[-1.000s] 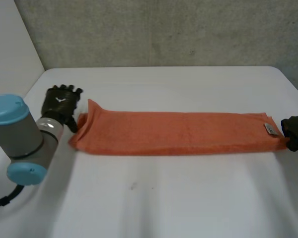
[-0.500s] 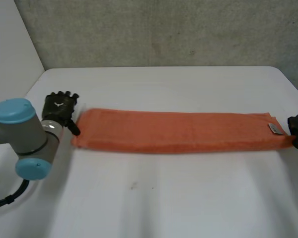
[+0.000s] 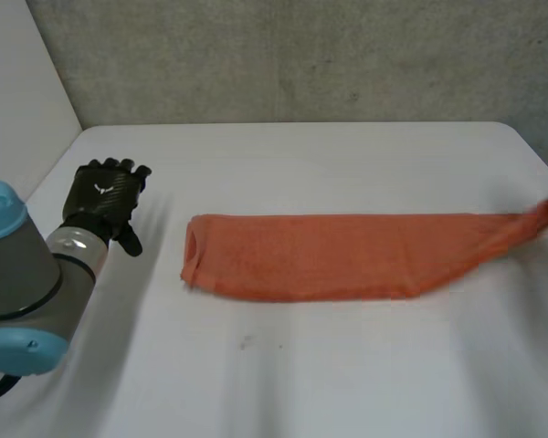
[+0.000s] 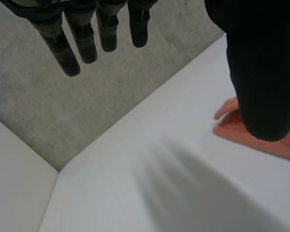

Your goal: Fold the laundry

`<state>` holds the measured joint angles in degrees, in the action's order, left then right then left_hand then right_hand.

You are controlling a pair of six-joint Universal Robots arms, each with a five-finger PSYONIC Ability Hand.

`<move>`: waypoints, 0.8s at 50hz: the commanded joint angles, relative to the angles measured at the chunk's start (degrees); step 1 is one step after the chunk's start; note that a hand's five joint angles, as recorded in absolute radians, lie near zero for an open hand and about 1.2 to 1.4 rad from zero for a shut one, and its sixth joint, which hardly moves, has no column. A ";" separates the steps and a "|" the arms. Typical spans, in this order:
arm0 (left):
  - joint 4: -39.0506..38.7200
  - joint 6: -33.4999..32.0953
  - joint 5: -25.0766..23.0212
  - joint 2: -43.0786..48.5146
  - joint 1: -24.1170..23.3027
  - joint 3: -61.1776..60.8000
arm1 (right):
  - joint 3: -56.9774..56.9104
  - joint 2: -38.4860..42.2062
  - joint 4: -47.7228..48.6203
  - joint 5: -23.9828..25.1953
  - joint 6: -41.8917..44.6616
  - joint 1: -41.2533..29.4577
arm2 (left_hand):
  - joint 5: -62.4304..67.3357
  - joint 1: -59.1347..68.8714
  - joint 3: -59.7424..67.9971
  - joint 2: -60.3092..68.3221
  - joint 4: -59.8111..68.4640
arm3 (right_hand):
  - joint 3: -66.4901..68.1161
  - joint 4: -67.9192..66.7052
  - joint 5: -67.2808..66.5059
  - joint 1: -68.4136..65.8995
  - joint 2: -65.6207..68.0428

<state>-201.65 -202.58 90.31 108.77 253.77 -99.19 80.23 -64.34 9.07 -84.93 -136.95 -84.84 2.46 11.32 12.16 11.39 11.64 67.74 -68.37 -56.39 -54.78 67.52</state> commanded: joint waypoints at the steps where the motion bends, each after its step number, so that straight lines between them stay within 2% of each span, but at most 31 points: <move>1: 0.03 -0.01 0.04 -2.95 0.67 -2.41 | -6.84 -0.26 0.41 0.47 0.20 -19.29 | -2.46 -1.32 -2.16 -1.39 -1.64 | 12.26 -11.63 -13.61 -25.22 12.48; 2: 0.03 -0.01 0.04 -2.95 0.85 -2.67 | -7.97 0.26 0.77 0.47 0.11 -24.01 | -2.46 -1.32 -2.16 -1.39 -1.64 | 12.26 -11.63 -13.61 -25.22 12.48; 5: 0.03 -0.01 0.04 -2.95 1.11 -2.85 | -10.17 2.45 1.29 1.08 0.20 -31.15 | -2.46 -1.32 -2.16 -1.39 -1.64 | 12.26 -11.63 -13.61 -25.22 12.48; 6: 0.03 -0.01 0.04 -2.95 1.20 -3.02 | -11.49 4.98 1.91 1.78 0.46 -35.62 | -2.46 -1.32 -2.16 -1.39 -1.64 | 12.26 -11.63 -13.61 -25.22 12.48; 10: 0.03 -0.01 0.04 -2.95 1.20 -3.20 | -12.99 10.79 3.22 4.15 1.42 -44.60 | -2.46 -1.32 -2.16 -1.39 -1.64 | 12.26 -11.63 -13.61 -25.22 12.48; 17: 0.03 -0.01 -0.14 -2.86 0.76 -3.29 | -13.17 20.10 7.62 9.86 3.36 -53.66 | -2.46 -1.32 -2.16 -1.39 -1.64 | 12.26 -11.63 -13.61 -25.22 12.48; 20: -0.06 -0.01 -0.14 -2.86 0.59 -3.37 | -13.00 22.58 8.76 10.40 4.59 -55.61 | -2.46 -1.32 -2.16 -1.39 -1.64 | 12.26 -11.63 -13.61 -25.22 12.48; 21: -0.06 -0.01 -0.14 -2.86 0.50 -3.37 | -13.08 23.37 9.20 9.88 5.37 -55.79 | -2.46 -1.32 -2.16 -1.39 -1.64 | 9.66 -9.02 -11.00 -22.61 9.87; 24: -0.06 -0.01 -0.22 -2.77 0.32 -3.29 | -13.26 22.85 9.47 7.78 5.65 -55.17 | -2.46 -1.32 -2.16 -1.39 -1.64 | -40.00 40.64 38.66 27.05 -39.79; 25: -0.06 -0.01 -0.22 -2.77 0.32 -3.29 | -13.26 21.72 9.38 4.90 5.39 -55.09 | -2.46 -1.32 -2.16 -1.39 -1.64 | -57.64 58.28 56.30 44.69 -57.43; 28: -0.06 -0.09 -0.31 -2.69 -0.12 -3.02 | -13.08 19.52 9.21 -0.39 4.07 -54.21 | -2.46 -1.32 -2.16 -1.39 -1.64 | -57.74 58.37 56.39 44.78 -57.52; 31: -0.15 -0.09 -0.40 -2.69 -1.26 -2.41 | -11.24 15.31 8.50 -5.23 -0.93 -49.82 | -2.46 -1.32 -2.16 -1.39 -1.64 | -57.74 58.37 56.39 44.78 -57.52; 37: -0.50 -0.01 -2.59 -2.25 -6.70 0.93 | -2.29 6.17 4.12 -6.03 -17.52 -40.61 | -2.46 -1.32 -2.16 -1.39 -1.64 | -57.74 58.37 56.39 44.78 -57.52; 40: -0.68 -0.01 -3.21 -1.20 -9.43 2.95 | 0.88 4.49 1.66 -5.94 -22.90 -36.73 | -2.46 -1.32 -2.16 -1.39 -1.64 | -57.74 58.37 56.39 44.78 -57.52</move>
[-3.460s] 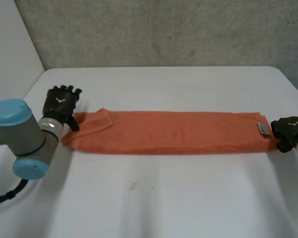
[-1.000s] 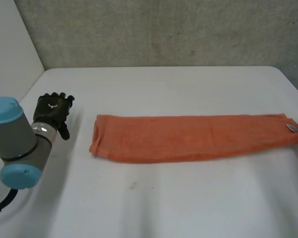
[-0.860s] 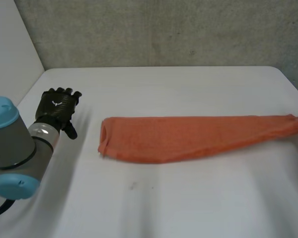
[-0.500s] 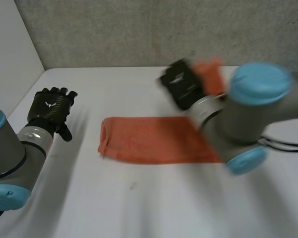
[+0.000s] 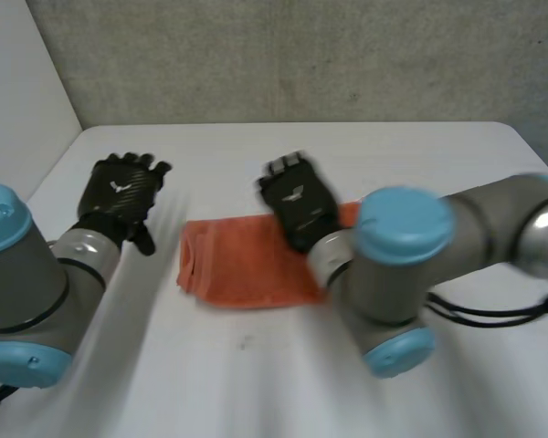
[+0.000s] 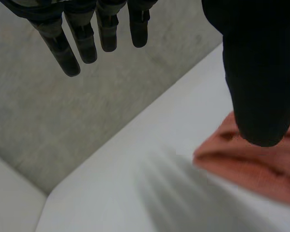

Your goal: Fold the laundry

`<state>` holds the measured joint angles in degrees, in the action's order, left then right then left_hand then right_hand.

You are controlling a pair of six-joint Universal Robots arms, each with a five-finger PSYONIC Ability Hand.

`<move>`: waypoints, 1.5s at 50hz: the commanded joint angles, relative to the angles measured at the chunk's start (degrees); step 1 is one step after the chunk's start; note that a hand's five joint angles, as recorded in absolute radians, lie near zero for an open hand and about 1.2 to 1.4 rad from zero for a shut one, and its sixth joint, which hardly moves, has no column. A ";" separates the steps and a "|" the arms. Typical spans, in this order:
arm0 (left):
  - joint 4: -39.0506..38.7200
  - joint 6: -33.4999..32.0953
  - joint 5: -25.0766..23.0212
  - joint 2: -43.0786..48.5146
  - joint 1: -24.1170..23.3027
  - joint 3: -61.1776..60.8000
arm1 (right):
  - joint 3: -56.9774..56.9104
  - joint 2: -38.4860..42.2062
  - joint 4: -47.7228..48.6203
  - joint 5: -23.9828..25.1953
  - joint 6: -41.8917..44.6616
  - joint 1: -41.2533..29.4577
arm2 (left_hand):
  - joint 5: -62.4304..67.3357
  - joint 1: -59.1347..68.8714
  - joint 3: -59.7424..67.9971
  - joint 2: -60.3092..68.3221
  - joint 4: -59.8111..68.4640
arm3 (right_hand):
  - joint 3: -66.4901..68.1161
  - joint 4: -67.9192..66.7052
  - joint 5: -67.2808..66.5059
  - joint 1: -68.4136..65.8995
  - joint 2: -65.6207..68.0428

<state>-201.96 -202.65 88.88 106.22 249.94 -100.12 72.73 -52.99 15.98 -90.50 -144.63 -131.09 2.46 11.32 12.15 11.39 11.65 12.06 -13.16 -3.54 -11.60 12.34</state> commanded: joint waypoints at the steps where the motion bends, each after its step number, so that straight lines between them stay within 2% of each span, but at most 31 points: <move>1: -0.37 0.06 -1.78 2.92 -6.91 4.92 | 10.49 -7.47 -7.09 -0.03 -18.11 11.62 | -2.46 -1.32 -2.15 -1.39 -1.65 | -2.06 3.16 3.54 1.60 -2.34; 5: -0.28 -0.03 -1.60 6.09 -9.73 7.38 | 15.50 -8.18 -9.48 2.51 -21.91 16.11 | -2.46 -1.32 -2.15 -1.39 -1.65 | -2.06 3.16 3.54 1.60 -2.34; 10: -0.10 0.06 -1.34 10.14 -10.88 9.42 | 19.99 -8.01 -8.17 6.38 -22.01 20.69 | -2.46 -1.32 -2.15 -1.39 -1.65 | 8.09 -7.00 -6.61 -8.55 7.81; 12: -0.10 0.06 -1.34 10.49 -10.88 9.51 | 21.05 -7.92 -6.85 7.44 -22.01 21.75 | -2.46 -1.32 -2.15 -1.39 -1.65 | 16.48 -15.38 -15.00 -16.94 16.20; 15: -0.02 0.32 -1.16 10.58 -10.88 9.33 | 21.93 -7.39 -3.69 9.02 -22.10 22.45 | -2.46 -1.32 -2.15 -1.39 -1.65 | 35.65 -34.55 -34.17 -36.11 35.37; 16: 0.07 0.93 -1.16 10.41 -10.88 8.72 | 21.76 -6.78 -2.81 9.64 -22.36 22.72 | -2.46 -1.32 -2.15 -1.39 -1.65 | 46.86 -45.76 -45.38 -47.32 46.58; 20: 0.34 2.25 -1.08 9.27 -10.27 7.32 | 20.09 -3.97 -2.28 9.91 -22.45 22.72 | -2.46 -1.32 -2.15 -1.39 -1.65 | 67.90 -66.80 -66.42 -68.36 67.61; 24: 0.34 3.31 -1.16 7.25 -9.31 5.21 | 17.37 -3.26 -3.06 9.47 -22.71 22.63 | -2.46 -1.32 -2.15 -1.39 -1.65 | 67.94 -66.84 -66.46 -68.40 67.66; 25: 0.34 3.31 -1.16 6.81 -8.87 4.85 | 17.28 -3.26 -3.33 9.47 -22.71 22.54 | -2.46 -1.32 -2.15 -1.39 -1.65 | 64.00 -62.91 -62.52 -64.46 63.72; 26: 0.34 3.40 -1.16 6.37 -8.43 4.59 | 17.27 -3.26 -3.76 9.55 -22.71 22.45 | -2.46 -1.32 -2.15 -1.39 -1.65 | 55.81 -54.71 -54.32 -56.26 55.52; 27: 0.34 3.40 -1.16 6.36 -8.42 4.58 | 17.27 -3.26 -4.46 9.64 -22.71 22.45 | -2.46 -1.32 -2.15 -1.39 -1.65 | 34.24 -33.14 -32.76 -34.70 33.96; 28: 0.34 3.49 -1.16 5.67 -7.20 3.37 | 17.36 -3.26 -4.73 9.64 -22.71 22.45 | -2.46 -1.32 -2.15 -1.39 -1.65 | 29.86 -28.76 -28.38 -30.32 29.58; 39: 0.34 3.40 -1.34 5.40 -6.49 1.42 | 18.59 -3.26 -5.79 9.38 -22.80 22.63 | -2.46 -1.32 -2.15 -1.39 -1.65 | 22.43 -21.33 -20.95 -22.88 22.14; 46: 0.34 3.49 -1.34 5.40 -6.58 0.80 | 19.56 -4.14 -6.40 9.38 -22.89 22.63 | -2.46 -1.32 -2.15 -1.39 -1.65 | 22.42 -21.32 -20.94 -22.87 22.13; 55: 0.34 3.49 -1.34 4.61 -6.66 0.63 | 19.21 -4.84 -6.58 9.38 -27.36 21.84 | -2.46 -1.32 -2.15 -1.39 -1.65 | 13.67 -12.57 -12.19 -14.13 13.39; 64: 0.34 3.49 -1.34 4.61 -6.84 0.54 | 18.86 -4.75 -6.58 9.47 -30.18 21.75 | -2.46 -1.32 -2.15 -1.39 -1.65 | 16.87 -15.77 -15.38 -17.32 16.58; 69: 0.34 3.49 -1.34 4.61 -6.84 0.54 | 18.59 -4.67 -6.49 9.47 -30.62 21.58 | -2.46 -1.32 -2.15 -1.39 -1.65 | 27.27 -26.17 -25.79 -27.73 26.98; 71: 0.34 3.49 -1.34 4.61 -6.84 0.63 | 18.59 -4.58 -6.40 9.47 -30.62 21.75 | -2.46 -1.32 -2.15 -1.39 -1.65 | 35.49 -34.39 -34.01 -35.95 35.21; 73: 0.34 3.49 -1.34 4.61 -6.84 0.54 | 18.42 -4.32 -6.14 9.21 -30.62 21.93 | -2.46 -1.32 -2.15 -1.39 -1.65 | 61.96 -60.86 -60.48 -62.42 61.68; 74: 0.34 3.49 -1.34 4.61 -6.84 0.54 | 18.42 -4.31 -6.14 9.20 -30.62 21.93 | -2.46 -1.32 -2.15 -1.39 -1.65 | 62.11 -61.01 -60.63 -62.57 61.83; 75: 0.34 3.49 -1.34 4.52 -6.75 0.45 | 18.24 -4.31 -6.14 9.20 -30.62 21.93 | -2.46 -1.32 -2.15 -1.39 -1.65 | 67.88 -66.79 -66.40 -68.34 67.60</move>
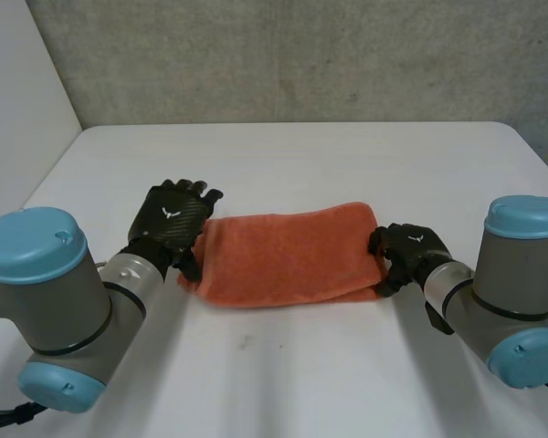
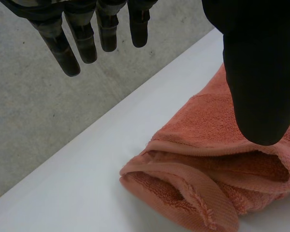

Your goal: Fold the laundry

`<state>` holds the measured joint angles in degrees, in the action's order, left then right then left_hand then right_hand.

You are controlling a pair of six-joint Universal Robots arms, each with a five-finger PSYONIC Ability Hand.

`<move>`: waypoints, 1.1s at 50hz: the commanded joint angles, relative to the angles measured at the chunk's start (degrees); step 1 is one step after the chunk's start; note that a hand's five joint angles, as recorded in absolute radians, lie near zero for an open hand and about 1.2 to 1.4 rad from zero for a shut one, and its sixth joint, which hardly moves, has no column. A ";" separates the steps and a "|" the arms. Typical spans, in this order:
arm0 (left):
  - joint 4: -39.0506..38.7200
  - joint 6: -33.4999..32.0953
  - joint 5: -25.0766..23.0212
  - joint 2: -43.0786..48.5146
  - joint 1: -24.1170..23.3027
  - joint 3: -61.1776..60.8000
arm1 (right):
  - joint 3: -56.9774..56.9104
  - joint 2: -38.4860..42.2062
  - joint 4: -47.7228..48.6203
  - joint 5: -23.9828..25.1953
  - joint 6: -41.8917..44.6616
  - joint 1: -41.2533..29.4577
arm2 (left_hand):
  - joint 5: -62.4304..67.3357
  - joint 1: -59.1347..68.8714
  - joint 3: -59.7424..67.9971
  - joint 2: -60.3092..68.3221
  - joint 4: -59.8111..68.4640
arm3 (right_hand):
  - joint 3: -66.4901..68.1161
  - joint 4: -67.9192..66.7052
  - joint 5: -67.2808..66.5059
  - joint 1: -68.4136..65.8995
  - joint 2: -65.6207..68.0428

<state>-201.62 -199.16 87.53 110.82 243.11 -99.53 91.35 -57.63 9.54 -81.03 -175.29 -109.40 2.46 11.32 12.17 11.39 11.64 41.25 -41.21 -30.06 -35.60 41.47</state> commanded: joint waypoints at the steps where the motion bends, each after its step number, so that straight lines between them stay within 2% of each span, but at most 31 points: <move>1: 0.09 0.00 0.01 -0.07 0.08 -0.22 | -0.91 0.33 0.40 -0.35 0.39 0.24 | -2.46 -1.32 -2.17 -1.39 -1.64 | 38.75 -38.79 -39.94 -44.40 38.52; 10: 0.26 -0.09 0.10 -1.57 0.96 -1.01 | -11.45 -0.55 -0.65 -3.43 4.86 -3.61 | -2.46 -1.32 -2.17 -1.39 -1.64 | 38.75 -38.79 -39.94 -44.40 38.53; 15: 1.40 -0.09 0.19 -3.59 3.24 -1.81 | -24.10 0.76 -6.89 -4.48 10.40 -14.42 | -2.46 -1.32 -2.17 -1.39 -1.64 | 38.75 -38.79 -39.94 -44.40 38.53; 18: 2.46 -0.09 0.36 -4.90 4.65 -2.07 | -30.07 5.57 -9.61 -3.70 13.03 -20.99 | -2.46 -1.32 -2.17 -1.39 -1.64 | 38.75 -38.79 -39.94 -44.40 38.53; 22: 4.04 0.00 1.76 -6.75 6.93 -2.77 | -34.30 11.38 -10.15 -3.43 15.85 -28.38 | -2.46 -1.32 -2.17 -1.39 -1.64 | 38.75 -38.79 -39.94 -44.40 38.53; 28: 4.40 0.35 3.26 -7.98 8.78 -3.04 | -35.98 16.93 -10.06 -3.08 19.37 -33.77 | -2.46 -1.32 -2.17 -1.39 -1.64 | 38.75 -38.79 -39.94 -44.40 38.53; 30: 4.48 0.97 3.09 -8.16 9.40 -2.95 | -36.07 17.90 -10.06 -3.60 20.51 -34.12 | -2.46 -1.32 -2.17 -1.39 -1.64 | 37.31 -37.35 -38.50 -42.96 37.09; 32: 4.48 1.67 2.91 -8.16 9.58 -2.69 | -36.86 17.74 -9.80 -5.88 21.39 -33.68 | -2.46 -1.32 -2.17 -1.39 -1.64 | -13.06 13.02 11.87 7.41 -13.29; 33: 4.48 2.11 2.82 -8.16 9.58 -2.34 | -37.12 17.47 -9.80 -6.85 21.31 -33.51 | -2.46 -1.32 -2.17 -1.39 -1.64 | -22.33 22.29 21.13 16.68 -22.55; 35: 4.48 2.37 2.82 -8.16 9.49 -2.25 | -37.47 17.12 -9.89 -8.08 21.22 -33.33 | -2.46 -1.32 -2.17 -1.39 -1.64 | -25.92 25.88 24.72 20.27 -26.14; 36: 4.40 2.98 2.73 -7.90 9.31 -1.81 | -37.65 15.20 -9.97 -11.92 20.26 -32.98 | -2.46 -1.32 -2.17 -1.39 -1.64 | -28.78 28.75 27.59 23.13 -29.01; 40: 4.40 4.83 2.73 -7.28 7.91 0.91 | -36.87 10.81 -10.06 -15.38 14.05 -30.01 | -2.46 -1.32 -2.17 -1.39 -1.64 | -31.25 31.21 30.06 25.60 -31.47; 44: 4.48 7.30 2.29 -6.23 5.45 3.73 | -35.11 7.46 -10.41 -14.42 5.43 -25.79 | -2.46 -1.32 -2.17 -1.39 -1.64 | -31.25 31.21 30.06 25.60 -31.47; 48: 6.66 12.64 2.03 -1.50 -0.07 9.16 | -34.14 6.92 -11.20 -11.97 0.67 -22.88 | -2.08 -0.94 -1.79 -1.01 -1.26 | -31.25 31.21 30.06 25.60 -31.47; 51: 7.47 13.36 2.03 -0.51 -0.62 9.88 | -34.31 7.10 -12.78 -10.47 -0.05 -21.82 | -2.08 -0.93 -1.78 -1.01 -1.26 | -31.25 31.21 30.06 25.60 -31.47; 52: 10.69 16.23 2.20 3.40 -1.49 12.32 | -34.75 8.14 -13.83 -9.59 -0.22 -21.03 | -2.08 -0.93 -1.78 -1.01 -1.26 | -31.25 31.21 30.06 25.60 -31.47; 55: 13.09 17.84 2.65 6.59 -1.67 13.31 | -35.71 11.39 -15.16 -8.62 -0.22 -20.41 | -1.91 -0.77 -1.62 -0.84 -1.09 | -31.25 31.21 30.06 25.60 -31.47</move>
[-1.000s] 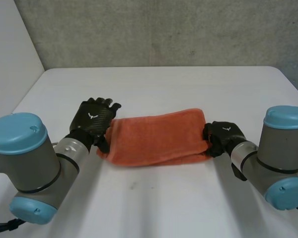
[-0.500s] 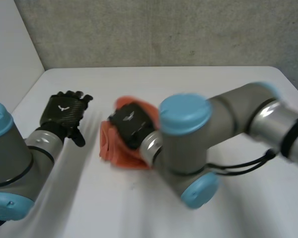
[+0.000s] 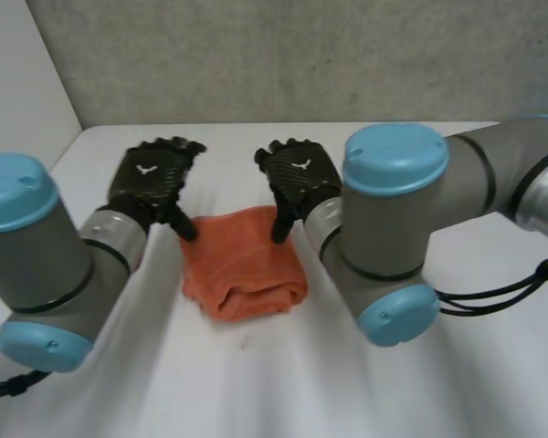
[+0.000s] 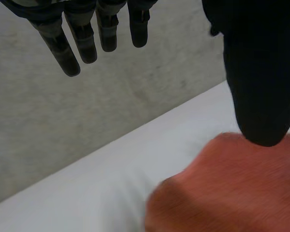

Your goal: Fold the laundry

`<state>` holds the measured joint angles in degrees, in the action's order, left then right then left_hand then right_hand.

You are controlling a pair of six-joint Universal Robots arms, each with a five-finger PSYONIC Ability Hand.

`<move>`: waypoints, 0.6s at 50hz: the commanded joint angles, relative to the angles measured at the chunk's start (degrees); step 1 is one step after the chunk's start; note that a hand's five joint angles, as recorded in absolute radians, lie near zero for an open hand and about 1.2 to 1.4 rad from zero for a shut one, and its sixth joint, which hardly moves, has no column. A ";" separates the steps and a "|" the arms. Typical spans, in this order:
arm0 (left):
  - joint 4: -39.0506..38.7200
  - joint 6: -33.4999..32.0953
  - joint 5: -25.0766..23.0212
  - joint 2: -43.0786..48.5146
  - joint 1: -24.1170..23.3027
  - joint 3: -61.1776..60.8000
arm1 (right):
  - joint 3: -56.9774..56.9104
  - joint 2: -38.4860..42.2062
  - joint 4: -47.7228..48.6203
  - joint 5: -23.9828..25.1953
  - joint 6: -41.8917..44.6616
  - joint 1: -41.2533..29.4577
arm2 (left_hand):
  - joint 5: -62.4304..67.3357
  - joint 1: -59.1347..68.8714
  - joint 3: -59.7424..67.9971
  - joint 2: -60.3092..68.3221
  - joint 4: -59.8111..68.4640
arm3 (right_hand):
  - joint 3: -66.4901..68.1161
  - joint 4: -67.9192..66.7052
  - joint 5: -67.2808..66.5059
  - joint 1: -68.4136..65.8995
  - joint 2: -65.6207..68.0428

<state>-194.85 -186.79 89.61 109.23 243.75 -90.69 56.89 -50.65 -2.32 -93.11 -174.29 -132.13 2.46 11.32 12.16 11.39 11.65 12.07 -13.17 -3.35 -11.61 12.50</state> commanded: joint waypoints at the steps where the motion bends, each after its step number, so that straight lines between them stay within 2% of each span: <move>1: 6.93 5.64 0.66 9.15 -2.31 4.64 | -2.47 6.60 -4.18 3.72 -1.23 2.32 | -1.91 -0.77 -1.61 -0.84 -1.09 | -2.07 3.17 3.35 1.61 -2.50; 7: 9.75 5.64 1.80 14.25 -1.78 4.99 | -5.56 11.80 -7.61 3.98 -0.79 2.58 | -2.08 -0.93 -1.78 -1.01 -1.26 | -2.07 3.17 3.35 1.61 -2.50; 13: 10.01 4.86 4.52 14.17 -0.47 3.94 | -8.37 14.00 -9.98 4.77 -0.70 2.49 | -2.42 -1.27 -2.12 -1.35 -1.60 | -2.07 3.17 3.35 1.61 -2.50; 18: 10.19 2.13 4.44 10.75 -0.20 3.24 | -10.83 12.95 -11.57 5.13 -1.32 2.49 | -2.46 -1.32 -2.16 -1.39 -1.65 | -2.07 3.17 3.35 1.61 -2.50; 22: 10.10 0.81 4.26 6.53 -0.55 3.50 | -11.28 8.99 -11.57 4.69 -1.14 2.40 | -2.46 -1.32 -2.16 -1.39 -1.65 | -2.07 3.17 3.35 1.61 -2.50; 24: 10.10 0.81 4.26 5.48 -0.73 3.67 | -10.23 3.06 -11.22 4.16 -1.23 2.75 | -2.46 -1.32 -2.16 -1.39 -1.65 | -2.07 3.17 3.35 1.61 -2.50; 25: 10.10 0.90 4.26 1.98 -0.90 4.20 | -9.70 1.71 -11.05 3.90 -1.23 2.93 | -2.46 -1.32 -2.16 -1.39 -1.65 | -2.07 3.17 3.35 1.61 -2.50; 27: 10.10 0.90 4.26 0.82 -0.73 4.38 | -9.08 0.38 -10.96 3.46 -1.23 3.20 | -2.46 -1.32 -2.16 -1.39 -1.65 | -2.07 3.17 3.35 1.61 -2.50; 28: 10.10 0.90 4.35 -1.54 -0.56 4.99 | -6.21 -3.71 -10.61 1.37 -1.23 4.41 | -2.46 -1.32 -2.16 -1.39 -1.65 | -2.07 3.17 3.35 1.61 -2.50; 30: 10.62 1.07 4.44 -5.23 -0.29 6.21 | -5.22 -5.58 -10.43 0.30 -1.14 5.04 | -2.46 -1.32 -2.16 -1.39 -1.65 | -2.07 3.17 3.35 1.61 -2.50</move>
<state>-184.71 -185.92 93.96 113.49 243.19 -86.89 46.90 -46.44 -13.66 -89.18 -175.51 -129.22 2.45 11.32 12.16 11.39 11.64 12.08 -13.17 -3.28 -11.60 12.50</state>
